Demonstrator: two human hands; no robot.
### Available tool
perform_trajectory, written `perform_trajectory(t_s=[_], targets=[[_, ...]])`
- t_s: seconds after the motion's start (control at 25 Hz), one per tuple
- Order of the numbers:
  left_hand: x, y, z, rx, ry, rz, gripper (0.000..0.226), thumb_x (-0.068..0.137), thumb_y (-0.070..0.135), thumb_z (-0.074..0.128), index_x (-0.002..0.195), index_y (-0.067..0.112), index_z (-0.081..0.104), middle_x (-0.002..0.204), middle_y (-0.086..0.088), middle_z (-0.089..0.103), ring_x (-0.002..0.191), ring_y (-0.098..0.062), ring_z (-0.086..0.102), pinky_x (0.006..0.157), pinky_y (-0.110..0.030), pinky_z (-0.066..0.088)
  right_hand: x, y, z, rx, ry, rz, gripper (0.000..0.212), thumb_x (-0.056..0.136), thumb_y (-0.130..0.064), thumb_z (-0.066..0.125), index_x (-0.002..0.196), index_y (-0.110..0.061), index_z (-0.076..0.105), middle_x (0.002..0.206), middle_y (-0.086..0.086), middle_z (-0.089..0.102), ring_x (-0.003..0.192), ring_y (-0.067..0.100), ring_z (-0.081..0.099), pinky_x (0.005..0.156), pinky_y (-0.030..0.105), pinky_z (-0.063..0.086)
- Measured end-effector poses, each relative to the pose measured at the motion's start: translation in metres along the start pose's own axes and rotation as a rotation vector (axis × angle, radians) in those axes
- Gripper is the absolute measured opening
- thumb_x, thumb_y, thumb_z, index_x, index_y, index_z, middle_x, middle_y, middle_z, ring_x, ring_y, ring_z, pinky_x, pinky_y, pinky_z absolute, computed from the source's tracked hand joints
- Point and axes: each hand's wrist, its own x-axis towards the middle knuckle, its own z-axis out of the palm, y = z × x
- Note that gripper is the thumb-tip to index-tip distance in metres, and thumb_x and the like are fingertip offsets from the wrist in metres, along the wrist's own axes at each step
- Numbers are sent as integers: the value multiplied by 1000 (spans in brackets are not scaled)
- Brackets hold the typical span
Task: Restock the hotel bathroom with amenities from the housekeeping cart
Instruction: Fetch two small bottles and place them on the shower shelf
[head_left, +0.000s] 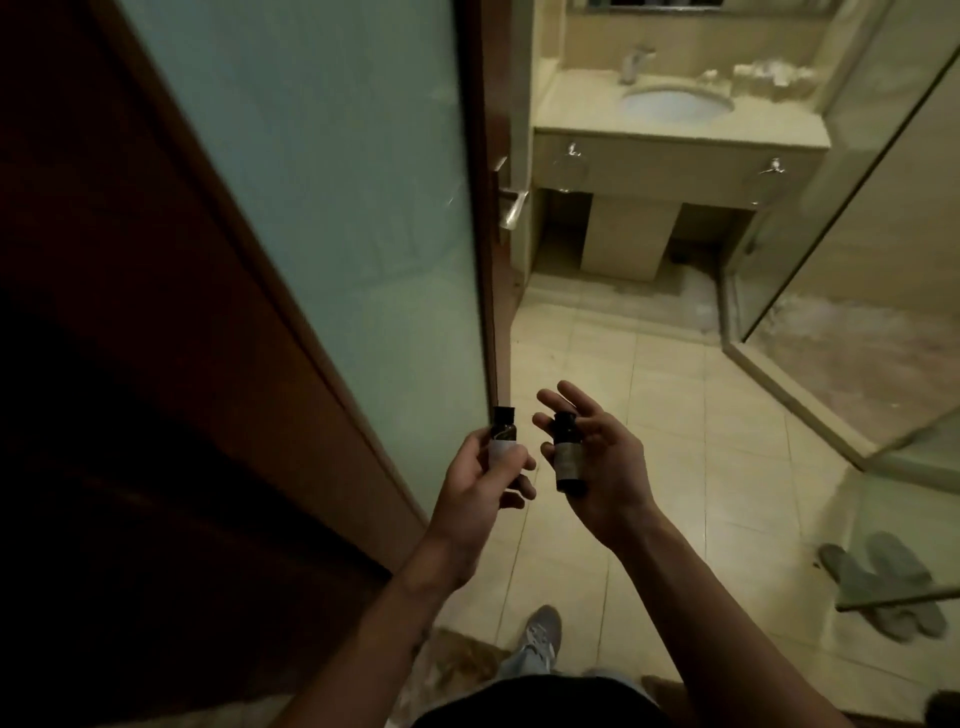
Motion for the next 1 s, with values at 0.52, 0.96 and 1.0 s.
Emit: perform_trajectory(t_s=[0.52, 0.96, 1.0], targets=[[252, 60, 165, -55, -305, -136, 16, 99, 9, 53, 115, 6, 55, 96, -9, 66, 68, -16, 57, 63, -30, 42, 158, -179, -87, 111, 317, -295, 38, 100, -2, 35, 128, -8, 61, 114, 9, 72, 91, 18, 66, 73, 28, 50], [495, 102, 328, 18, -597, -257, 7, 96, 12, 51, 97, 10, 57, 80, -3, 60, 68, -14, 48, 62, -30, 37, 310, -345, -150, 238, 565, -457, 34, 100, -6, 38, 125, -5, 60, 101, 9, 69, 73, 16, 59, 56, 25, 44], [510, 107, 344, 18, -628, -266, 7, 96, 12, 50, 96, 10, 57, 80, -4, 60, 67, -14, 48, 62, -30, 36, 318, -359, -156, 242, 585, -470, 34, 100, -6, 38, 125, -5, 60, 100, 9, 69, 72, 16, 59, 53, 24, 43]])
